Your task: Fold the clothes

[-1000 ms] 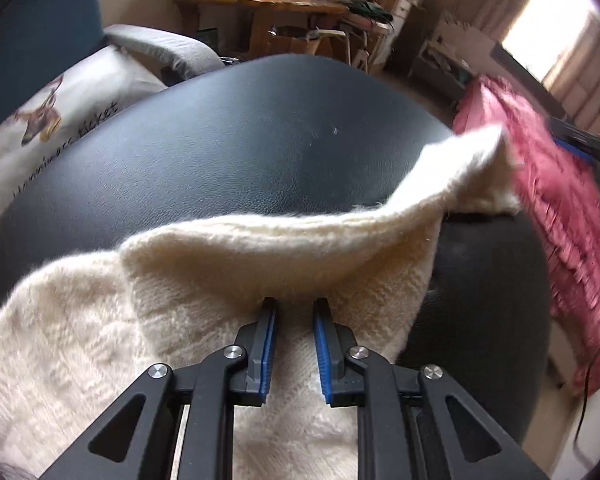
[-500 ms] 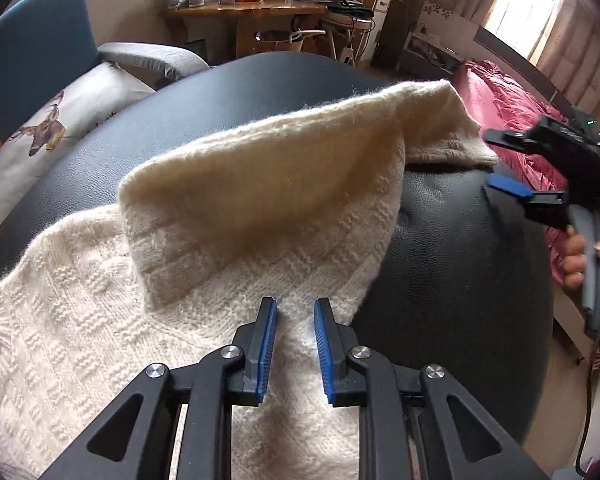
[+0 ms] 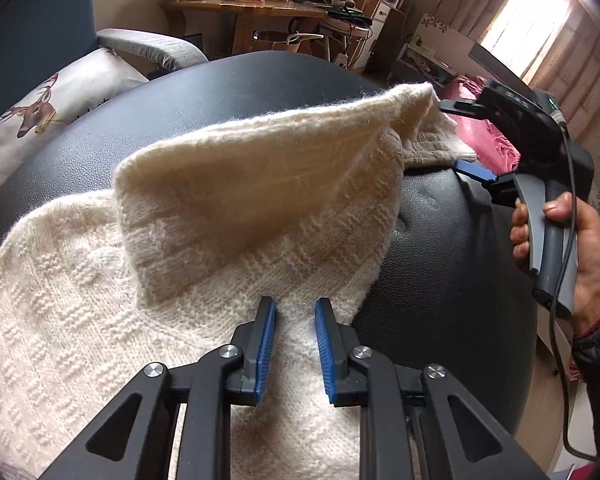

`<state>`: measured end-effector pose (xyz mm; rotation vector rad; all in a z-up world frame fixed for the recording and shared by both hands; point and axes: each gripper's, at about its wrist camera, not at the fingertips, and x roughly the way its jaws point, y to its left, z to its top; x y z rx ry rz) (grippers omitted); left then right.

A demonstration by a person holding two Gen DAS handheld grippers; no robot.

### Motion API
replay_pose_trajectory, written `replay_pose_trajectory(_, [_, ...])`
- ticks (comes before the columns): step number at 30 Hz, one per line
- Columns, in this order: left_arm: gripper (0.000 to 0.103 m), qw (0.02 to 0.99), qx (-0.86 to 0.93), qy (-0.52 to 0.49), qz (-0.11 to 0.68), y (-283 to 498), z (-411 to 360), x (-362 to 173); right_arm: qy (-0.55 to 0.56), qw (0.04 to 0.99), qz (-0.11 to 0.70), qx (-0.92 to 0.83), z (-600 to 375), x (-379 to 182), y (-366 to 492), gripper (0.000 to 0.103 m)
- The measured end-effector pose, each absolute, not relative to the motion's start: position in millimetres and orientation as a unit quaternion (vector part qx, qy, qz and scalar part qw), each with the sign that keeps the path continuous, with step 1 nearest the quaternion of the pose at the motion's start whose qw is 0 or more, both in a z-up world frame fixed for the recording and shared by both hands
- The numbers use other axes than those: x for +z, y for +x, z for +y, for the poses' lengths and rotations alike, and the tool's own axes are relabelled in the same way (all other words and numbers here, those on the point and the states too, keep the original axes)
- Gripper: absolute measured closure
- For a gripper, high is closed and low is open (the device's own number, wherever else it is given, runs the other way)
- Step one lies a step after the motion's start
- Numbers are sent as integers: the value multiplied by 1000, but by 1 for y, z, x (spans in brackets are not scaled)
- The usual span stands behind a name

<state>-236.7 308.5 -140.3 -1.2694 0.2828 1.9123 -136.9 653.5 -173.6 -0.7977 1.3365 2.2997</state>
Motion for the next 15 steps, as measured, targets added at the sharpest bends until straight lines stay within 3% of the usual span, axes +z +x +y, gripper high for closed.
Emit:
replay_pose_trajectory(2, [83,404,757,-502,110,-235,307,-140,-302,194,454,815,653,-166,-148,16])
replay_pose_trajectory(4, [83,405,757,-501,107,-233,304,-139,-329,214,416,821,649,-161,-160,48])
replay_pose_trajectory(5, [83,405,757,-501,106,-232,302,-139,-347,220,402,818,648,-163,-166,86])
replay_pose_trajectory(6, [83,405,757,-501,105,-231,301,-139,-359,223,399,813,650,-166,-168,95])
replay_pose_trajectory(15, [83,400,763,-498,99,-229,295,-127,-388,207,247,863,637,-116,-162,96])
